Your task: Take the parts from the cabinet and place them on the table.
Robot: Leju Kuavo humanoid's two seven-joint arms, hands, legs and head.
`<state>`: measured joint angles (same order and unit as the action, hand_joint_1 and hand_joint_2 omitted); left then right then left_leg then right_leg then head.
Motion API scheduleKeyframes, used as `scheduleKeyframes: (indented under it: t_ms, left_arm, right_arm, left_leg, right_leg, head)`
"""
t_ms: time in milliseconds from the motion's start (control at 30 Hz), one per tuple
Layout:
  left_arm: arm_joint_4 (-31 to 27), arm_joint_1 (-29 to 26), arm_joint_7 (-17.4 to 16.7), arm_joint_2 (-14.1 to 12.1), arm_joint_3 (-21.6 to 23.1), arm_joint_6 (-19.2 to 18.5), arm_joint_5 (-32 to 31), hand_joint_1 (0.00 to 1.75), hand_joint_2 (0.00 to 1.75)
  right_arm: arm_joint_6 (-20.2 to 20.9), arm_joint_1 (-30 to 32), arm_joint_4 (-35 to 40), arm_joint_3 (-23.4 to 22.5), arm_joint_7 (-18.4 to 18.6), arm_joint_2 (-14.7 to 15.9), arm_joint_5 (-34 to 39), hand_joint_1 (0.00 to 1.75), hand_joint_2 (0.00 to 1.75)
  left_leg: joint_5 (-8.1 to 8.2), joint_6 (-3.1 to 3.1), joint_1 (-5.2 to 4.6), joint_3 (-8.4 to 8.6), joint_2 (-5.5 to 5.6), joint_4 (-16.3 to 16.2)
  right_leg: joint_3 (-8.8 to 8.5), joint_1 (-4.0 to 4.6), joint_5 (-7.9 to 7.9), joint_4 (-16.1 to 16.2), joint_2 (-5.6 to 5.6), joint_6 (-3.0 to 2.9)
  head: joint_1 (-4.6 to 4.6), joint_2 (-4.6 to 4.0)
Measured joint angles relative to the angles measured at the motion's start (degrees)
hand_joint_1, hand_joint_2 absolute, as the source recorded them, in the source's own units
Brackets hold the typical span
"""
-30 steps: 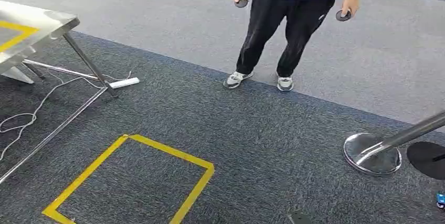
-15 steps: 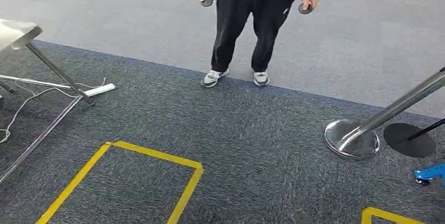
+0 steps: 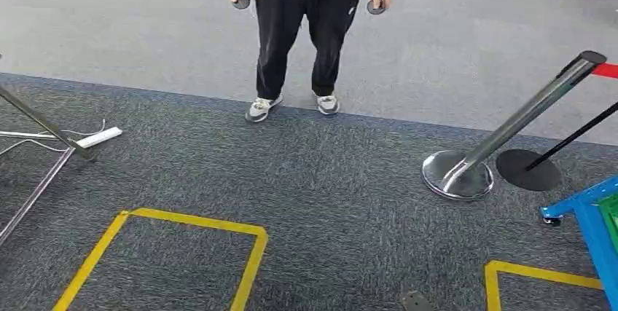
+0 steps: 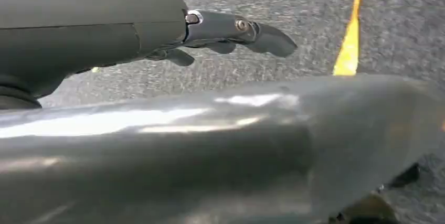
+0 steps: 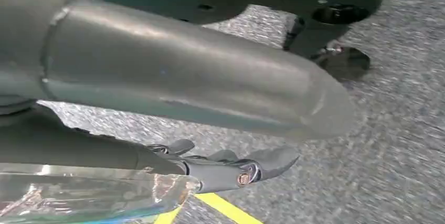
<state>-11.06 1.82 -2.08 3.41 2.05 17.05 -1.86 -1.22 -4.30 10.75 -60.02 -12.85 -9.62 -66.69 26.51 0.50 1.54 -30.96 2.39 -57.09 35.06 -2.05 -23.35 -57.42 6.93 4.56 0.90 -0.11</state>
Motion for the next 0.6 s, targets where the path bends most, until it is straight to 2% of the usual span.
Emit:
scheduleKeyframes:
  t_ms: [33,67,100,167,200,233,267,300,333,367,400,467,500,533,567,600]
  left_arm:
    - [0.0,0.11,0.0,-0.13,0.0,0.0,-0.11,0.0,0.0]
    - [0.0,0.11,0.04,-0.11,0.0,0.0,-0.28,0.0,0.0]
    - [0.0,0.03,0.09,-0.09,0.0,0.0,-0.35,0.0,0.0]
    - [0.0,-0.17,0.22,-0.02,0.02,-0.09,-0.42,0.0,0.0]
    - [0.0,-0.17,0.39,0.0,0.02,-0.18,-0.5,0.0,0.0]
    - [0.0,-0.11,0.7,0.0,0.07,-0.33,-0.68,0.0,0.0]
    - [0.0,-0.02,1.09,0.0,0.18,-0.48,-1.07,0.0,0.0]
    - [0.0,0.08,1.35,0.0,0.28,-0.55,-1.25,0.0,0.0]
    - [0.0,0.14,1.42,0.13,0.33,-0.59,-1.29,0.0,0.0]
    - [0.0,0.13,1.55,0.15,0.33,-0.59,-1.33,0.0,0.0]
    - [0.0,0.12,1.55,0.15,0.33,-0.66,-1.33,0.0,0.0]
    - [0.0,0.21,1.57,0.26,0.37,-0.7,-1.33,0.0,0.0]
    - [0.0,0.28,1.57,0.28,0.42,-0.7,-1.33,0.0,0.0]
    - [0.0,0.31,1.62,0.24,0.46,-0.7,-1.4,0.0,0.0]
    - [0.0,0.3,1.66,0.24,0.5,-0.68,-1.42,0.0,0.0]
    - [0.0,0.23,1.66,0.24,0.59,-0.68,-1.42,0.0,0.0]
  right_arm:
    - [0.0,0.16,0.0,0.0,0.02,0.0,-0.04,0.0,0.0]
    - [0.0,0.09,0.0,0.0,0.09,0.02,-0.09,0.0,0.0]
    - [0.0,-0.15,0.0,0.0,0.11,0.02,-0.13,0.0,0.0]
    - [0.0,-0.29,0.0,0.0,0.09,0.04,-0.2,0.0,0.0]
    - [0.0,-0.22,0.0,0.0,0.09,0.04,-0.2,0.0,0.0]
    - [0.0,-0.14,0.0,0.0,0.11,0.07,-0.17,0.0,0.0]
    - [0.0,-0.11,0.0,0.0,0.09,0.11,-0.13,0.0,0.0]
    - [0.0,-0.15,0.02,0.0,0.07,0.13,-0.09,0.0,0.0]
    - [-0.02,-0.3,0.02,0.0,0.07,0.2,-0.07,0.0,0.0]
    - [0.0,-0.63,0.02,0.0,0.04,0.22,-0.07,0.0,0.0]
    - [-0.02,-0.77,0.0,0.0,-0.02,0.22,-0.07,0.0,0.0]
    - [-0.02,-0.59,0.0,0.0,-0.02,0.22,-0.07,0.0,0.0]
    - [-0.02,-0.52,0.0,0.0,0.0,0.28,-0.07,0.0,0.0]
    - [-0.02,-0.47,0.02,0.0,0.02,0.28,-0.04,0.0,0.0]
    - [-0.02,-0.59,0.0,0.0,0.0,0.28,-0.04,0.0,0.0]
    - [-0.02,-0.78,0.0,0.0,-0.02,0.28,-0.04,0.0,0.0]
  left_leg:
    - [-0.12,-0.47,-0.05,0.06,-0.63,0.15]
    - [-0.12,-0.91,-0.21,0.03,-1.0,0.15]
    - [-0.12,-1.21,-0.53,-0.01,-1.74,0.14]
    - [-0.06,-1.51,-1.11,-0.04,-3.23,0.12]
    - [-0.04,-1.55,-1.34,-0.02,-3.79,0.12]
    - [-0.03,-1.57,-1.5,0.0,-4.25,0.12]
    - [-0.03,-1.57,-1.62,0.01,-4.71,0.12]
    - [-0.01,-1.55,-1.67,0.08,-5.09,0.11]
    - [0.04,-1.48,-1.71,0.24,-5.5,0.11]
    - [0.16,-1.29,-2.15,0.15,-5.96,-0.01]
    - [0.13,-1.14,-2.12,0.12,-6.29,-0.08]
    - [-0.16,-0.68,-1.95,0.3,-6.98,0.35]
    - [-0.09,-0.3,-2.01,0.44,-7.36,0.39]
    - [0.64,0.18,-1.77,0.28,-5.74,-0.16]
    - [2.21,0.37,-1.7,-0.58,-4.08,-2.1]
    - [4.43,0.55,-1.64,-2.26,-3.3,-5.91]
  right_leg:
    - [0.26,0.1,-0.69,-0.92,-2.02,-0.06]
    - [1.61,0.42,-2.59,-3.84,-4.45,-0.14]
    - [3.91,0.61,-5.19,-8.96,-5.73,-0.12]
    - [7.87,0.74,-8.77,-17.85,-6.49,-0.33]
    - [8.31,0.82,-8.86,-19.26,-6.53,-0.5]
    - [7.36,0.96,-7.75,-17.92,-6.55,-0.75]
    - [4.94,1.17,-5.61,-13.69,-6.64,-1.12]
    - [1.65,1.51,-3.36,-8.01,-7.34,-1.57]
    - [-1.5,1.92,-1.94,-2.79,-9.18,-2.02]
    - [-2.16,2.52,-2.8,-1.42,-10.2,-2.25]
    - [-2.28,2.46,-2.32,-1.24,-9.36,-2.62]
    - [-1.93,2.65,-2.19,-1.25,-8.5,-2.95]
    - [-1.99,2.53,-1.9,-0.78,-8.06,-3.41]
    - [-2.21,2.14,-1.53,-0.29,-7.64,-3.83]
    - [-2.18,2.06,-1.38,-0.18,-7.21,-4.06]
    - [-2.08,1.99,-1.3,-0.17,-6.81,-4.22]
  head:
    - [-0.18,0.0]
    - [-0.81,0.0]
    - [-0.96,0.0]
    - [-0.94,0.0]
    - [-0.92,0.0]
    - [-0.94,0.0]
    - [-0.94,0.0]
    - [-0.94,-0.02]
    - [-0.96,-0.02]
    - [-0.9,0.0]
    - [-0.88,0.0]
    - [-0.88,0.0]
    - [-0.92,0.0]
    - [-0.79,0.0]
    - [-0.79,0.0]
    - [-0.74,0.0]
